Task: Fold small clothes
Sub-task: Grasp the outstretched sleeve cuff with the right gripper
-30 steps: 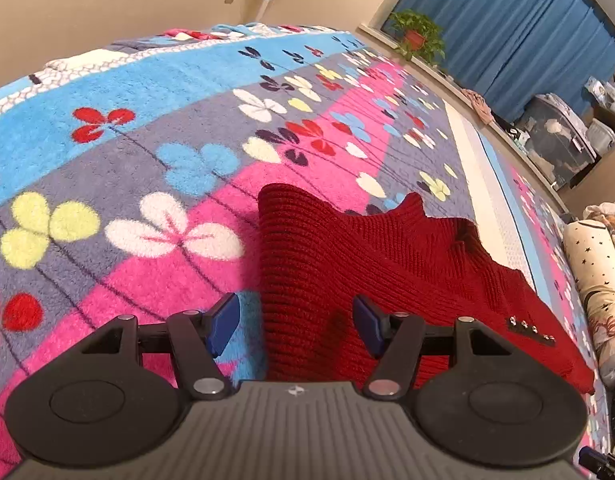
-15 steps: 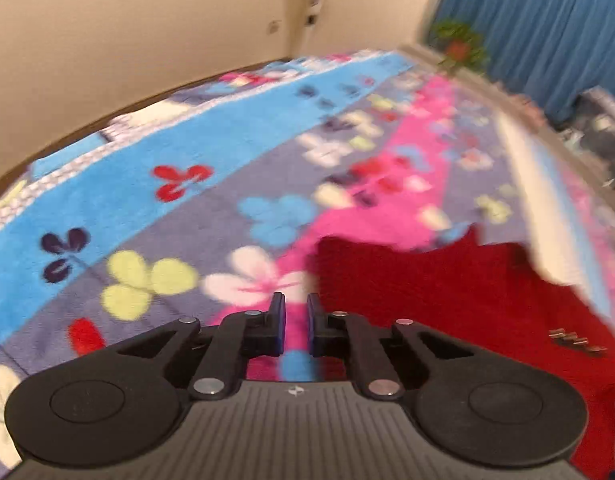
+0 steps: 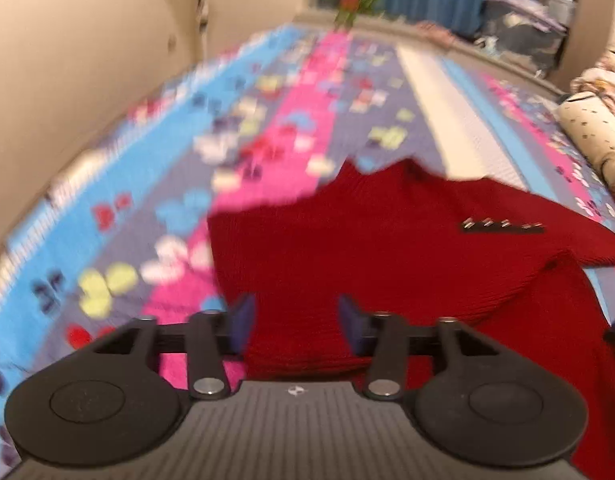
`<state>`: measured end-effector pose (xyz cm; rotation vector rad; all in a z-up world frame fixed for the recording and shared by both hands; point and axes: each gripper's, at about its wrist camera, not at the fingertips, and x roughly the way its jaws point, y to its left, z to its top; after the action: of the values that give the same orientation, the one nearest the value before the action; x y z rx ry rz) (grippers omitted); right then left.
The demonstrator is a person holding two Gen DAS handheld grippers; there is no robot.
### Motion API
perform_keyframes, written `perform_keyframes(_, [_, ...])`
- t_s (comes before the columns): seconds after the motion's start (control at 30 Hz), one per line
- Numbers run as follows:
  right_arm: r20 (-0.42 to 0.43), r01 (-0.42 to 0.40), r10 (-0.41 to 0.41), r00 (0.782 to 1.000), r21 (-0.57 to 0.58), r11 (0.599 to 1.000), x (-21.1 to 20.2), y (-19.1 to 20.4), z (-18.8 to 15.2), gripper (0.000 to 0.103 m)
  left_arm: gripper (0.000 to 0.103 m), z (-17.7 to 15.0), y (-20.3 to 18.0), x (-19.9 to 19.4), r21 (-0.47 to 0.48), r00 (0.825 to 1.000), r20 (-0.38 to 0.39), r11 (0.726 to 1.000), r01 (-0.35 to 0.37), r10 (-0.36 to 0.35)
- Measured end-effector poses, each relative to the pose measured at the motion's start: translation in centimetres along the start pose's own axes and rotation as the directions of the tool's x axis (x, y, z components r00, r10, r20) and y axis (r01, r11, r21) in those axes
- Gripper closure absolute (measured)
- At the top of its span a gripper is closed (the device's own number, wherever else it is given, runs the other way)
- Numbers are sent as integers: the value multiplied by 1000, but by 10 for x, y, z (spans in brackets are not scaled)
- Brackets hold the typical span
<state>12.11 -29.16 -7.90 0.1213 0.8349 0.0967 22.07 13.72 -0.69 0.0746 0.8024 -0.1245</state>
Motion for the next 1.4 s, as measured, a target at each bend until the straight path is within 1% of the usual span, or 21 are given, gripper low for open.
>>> perform_keyframes(0.07, [35, 9, -10, 999, 21, 1000, -7, -5, 5, 61, 23, -10, -11, -23, 28, 995, 95, 999, -40, 37])
perform_keyframes(0.13, [72, 25, -28, 997, 41, 999, -14, -12, 10, 61, 23, -26, -19, -32, 44, 981, 184, 996, -79, 69])
perform_keyframes(0.17, [89, 37, -42, 995, 56, 998, -17, -17, 12, 61, 23, -37, -22, -32, 57, 976, 203, 994, -92, 79])
perform_keyframes(0.2, [99, 46, -53, 994, 70, 996, -19, -21, 13, 62, 23, -45, -27, -23, 105, 985, 146, 988, -113, 97])
perform_keyframes(0.23, [112, 55, -65, 992, 90, 994, -21, -26, 15, 62, 33, -45, -33, -16, 147, 987, 92, 978, -147, 134])
perform_keyframes(0.27, [127, 66, -80, 989, 112, 991, -24, -33, 17, 62, 33, -45, -33, -17, 144, 982, 120, 976, -165, 148])
perform_keyframes(0.33, [148, 89, -111, 983, 151, 985, -26, -45, 20, 62, 33, -43, -31, -18, 117, 979, 146, 980, -158, 141])
perform_keyframes(0.37, [160, 96, -125, 979, 176, 980, -28, -54, 22, 66, 33, -42, -29, -14, 109, 980, 138, 981, -161, 145])
perform_keyframes(0.4, [173, 97, -133, 976, 200, 975, -28, -61, 23, 78, 33, -42, -29, -8, 104, 979, 118, 979, -177, 165])
perform_keyframes(0.47, [192, 101, -156, 969, 265, 959, -28, -79, 26, 92, 33, -42, -24, -1, 91, 978, 90, 977, -194, 186])
perform_keyframes(0.5, [196, 103, -166, 966, 297, 949, -27, -86, 27, 92, 33, -41, -21, 1, 78, 979, 86, 979, -190, 183])
perform_keyframes(0.6, [199, 115, -196, 960, 357, 927, -20, -111, 29, 92, 33, -36, -16, 5, 50, 980, 87, 981, -186, 181])
perform_keyframes(0.67, [206, 111, -203, 957, 385, 916, -15, -126, 31, 88, 33, -34, -12, 7, 35, 980, 85, 982, -183, 180])
perform_keyframes(0.73, [235, 44, -164, 958, 447, 894, -9, -147, 32, 86, 33, -33, -11, 8, 24, 982, 82, 985, -173, 171])
perform_keyframes(0.77, [248, 6, -140, 959, 474, 881, -6, -155, 32, 75, 32, -33, -11, 9, 25, 983, 80, 985, -170, 168])
perform_keyframes(0.83, [269, -44, -117, 956, 525, 850, 4, -174, 31, 59, 31, -33, -12, 12, 38, 983, 77, 984, -172, 169])
perform_keyframes(0.87, [267, -45, -126, 955, 553, 832, 10, -184, 30, 57, 31, -33, -12, 14, 46, 982, 76, 983, -176, 172])
perform_keyframes(1.03, [217, -48, -144, 966, 690, 722, 42, -226, 19, 57, 31, -32, -9, 17, 46, 981, 79, 982, -181, 177])
perform_keyframes(1.1, [206, -48, -146, 968, 718, 694, 54, -237, 13, 57, 29, -31, -6, 18, 36, 981, 74, 983, -182, 179])
perform_keyframes(1.27, [259, -104, -150, 954, 755, 647, 70, -255, 7, 57, 29, -31, -4, 27, 31, 982, 38, 982, -186, 184])
perform_keyframes(1.4, [265, -86, -189, 945, 763, 641, 78, -261, 10, 63, 29, -32, -5, 29, 46, 982, 36, 981, -189, 188])
